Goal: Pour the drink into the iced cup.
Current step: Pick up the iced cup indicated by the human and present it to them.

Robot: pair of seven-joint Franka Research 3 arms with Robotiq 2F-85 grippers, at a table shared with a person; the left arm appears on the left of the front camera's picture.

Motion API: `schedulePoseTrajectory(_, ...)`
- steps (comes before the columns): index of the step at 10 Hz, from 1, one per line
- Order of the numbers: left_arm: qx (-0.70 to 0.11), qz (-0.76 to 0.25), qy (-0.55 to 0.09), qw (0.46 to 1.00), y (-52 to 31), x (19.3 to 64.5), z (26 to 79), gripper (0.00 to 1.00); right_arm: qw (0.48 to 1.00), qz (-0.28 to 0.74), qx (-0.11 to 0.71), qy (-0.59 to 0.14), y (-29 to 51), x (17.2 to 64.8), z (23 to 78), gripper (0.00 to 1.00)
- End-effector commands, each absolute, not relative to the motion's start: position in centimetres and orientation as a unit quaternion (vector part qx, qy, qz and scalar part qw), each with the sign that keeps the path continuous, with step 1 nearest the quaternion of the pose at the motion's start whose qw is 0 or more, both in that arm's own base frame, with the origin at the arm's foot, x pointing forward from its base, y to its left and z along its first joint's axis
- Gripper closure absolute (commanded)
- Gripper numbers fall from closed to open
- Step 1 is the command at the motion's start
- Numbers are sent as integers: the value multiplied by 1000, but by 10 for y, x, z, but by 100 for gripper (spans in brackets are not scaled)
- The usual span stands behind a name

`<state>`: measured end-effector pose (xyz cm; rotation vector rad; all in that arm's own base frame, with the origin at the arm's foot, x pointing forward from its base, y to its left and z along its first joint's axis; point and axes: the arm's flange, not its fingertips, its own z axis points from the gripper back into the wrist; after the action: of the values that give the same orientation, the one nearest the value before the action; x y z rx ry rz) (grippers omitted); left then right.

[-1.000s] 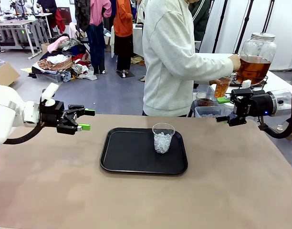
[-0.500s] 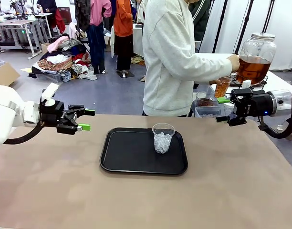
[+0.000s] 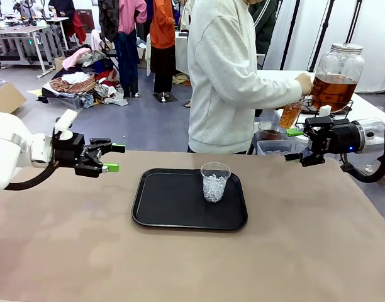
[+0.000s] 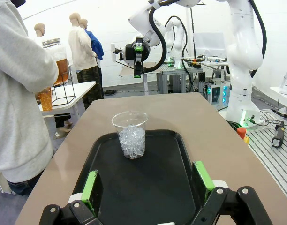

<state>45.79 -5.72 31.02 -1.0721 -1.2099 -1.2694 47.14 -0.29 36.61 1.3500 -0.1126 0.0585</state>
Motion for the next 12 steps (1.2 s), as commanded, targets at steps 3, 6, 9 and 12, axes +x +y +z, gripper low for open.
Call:
schedulePoseTrajectory(3,-446,-531,-505,515,-58,458,311,0,779,26,624,-54,-3,471,367,0)
schedulePoseTrajectory(6,-446,-531,-505,515,-58,458,311,0,779,26,624,-54,-3,471,367,0)
schedulePoseTrajectory(9,-446,-531,-505,515,-58,458,311,0,779,26,624,-54,-3,471,367,0)
schedulePoseTrajectory(12,-446,-531,-505,515,-58,458,311,0,779,26,624,-54,-3,471,367,0)
